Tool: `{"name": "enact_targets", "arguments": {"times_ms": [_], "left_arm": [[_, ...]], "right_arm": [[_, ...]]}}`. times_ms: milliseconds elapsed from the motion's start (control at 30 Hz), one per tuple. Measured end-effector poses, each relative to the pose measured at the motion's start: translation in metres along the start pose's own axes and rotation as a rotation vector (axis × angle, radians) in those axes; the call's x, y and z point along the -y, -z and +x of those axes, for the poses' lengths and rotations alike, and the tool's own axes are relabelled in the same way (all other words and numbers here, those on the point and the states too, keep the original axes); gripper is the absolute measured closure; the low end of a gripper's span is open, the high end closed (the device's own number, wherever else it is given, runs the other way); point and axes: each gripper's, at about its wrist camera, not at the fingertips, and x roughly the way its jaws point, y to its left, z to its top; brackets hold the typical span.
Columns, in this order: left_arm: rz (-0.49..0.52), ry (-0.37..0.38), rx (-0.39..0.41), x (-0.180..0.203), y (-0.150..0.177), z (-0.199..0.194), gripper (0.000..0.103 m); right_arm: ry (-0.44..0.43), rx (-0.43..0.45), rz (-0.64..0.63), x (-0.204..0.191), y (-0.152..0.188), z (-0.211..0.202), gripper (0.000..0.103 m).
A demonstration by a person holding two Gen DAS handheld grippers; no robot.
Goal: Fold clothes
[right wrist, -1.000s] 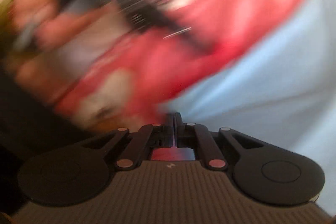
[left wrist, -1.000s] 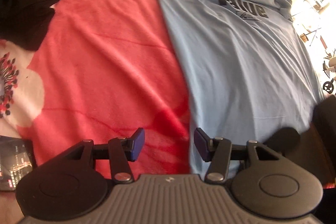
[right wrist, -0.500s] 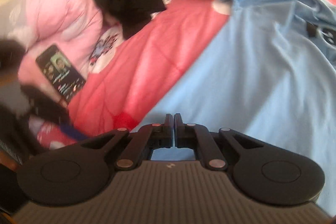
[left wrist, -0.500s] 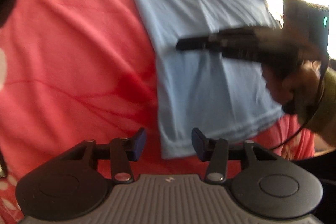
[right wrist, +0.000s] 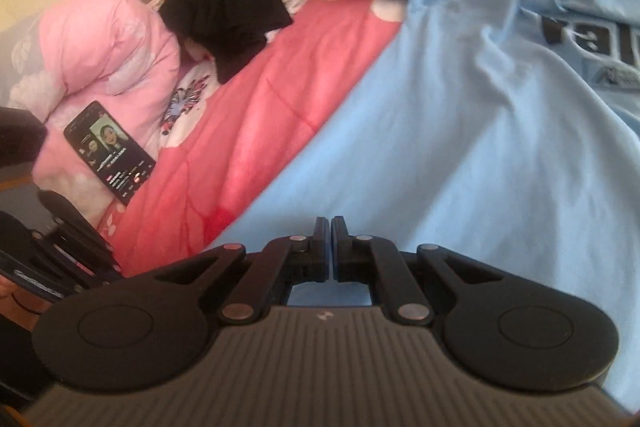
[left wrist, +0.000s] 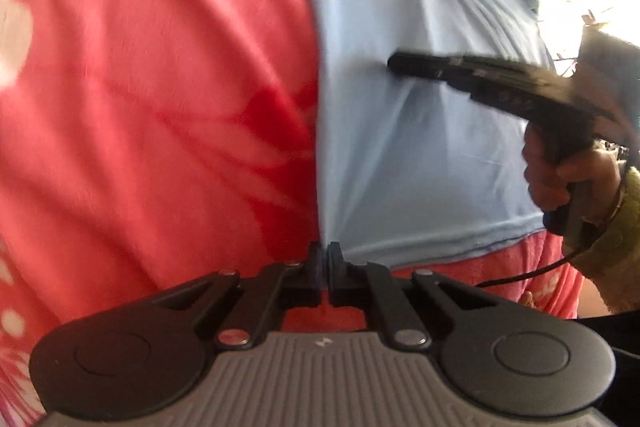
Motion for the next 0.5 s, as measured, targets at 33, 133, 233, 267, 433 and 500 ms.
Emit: {"name": "enact_targets", "arguments": {"times_ms": [33,133,233,267,433,500], "left_arm": [[-0.005,0.006,-0.005,0.0,0.001,0.002,0.101],[-0.021,0.017,-0.02,-0.001,0.001,0.006,0.101],[-0.05,0.019,-0.033,-0.007,0.003,0.009,0.1],[-0.048,0.017,-0.031,-0.007,0.003,0.009,0.1],[-0.014,0.018,-0.035,-0.007,0.007,0.008,0.098],[0.001,0.022,-0.043,-0.007,0.008,0.004,0.092]], "right_arm": [[-0.005,0.0,-0.031,-0.006,-0.004,0.003,0.101],[-0.019,-0.009,-0.117,-0.022,-0.01,0.017,0.101],[-0.032,-0.025,-0.199,-0.038,-0.015,0.034,0.101],[-0.052,-0.055,-0.212,-0.042,-0.011,0.042,0.101],[-0.227,-0.172,-0.28,-0.074,0.019,0.045,0.101],[-0.257,-0.193,-0.267,-0.077,0.025,0.038,0.101]]}}
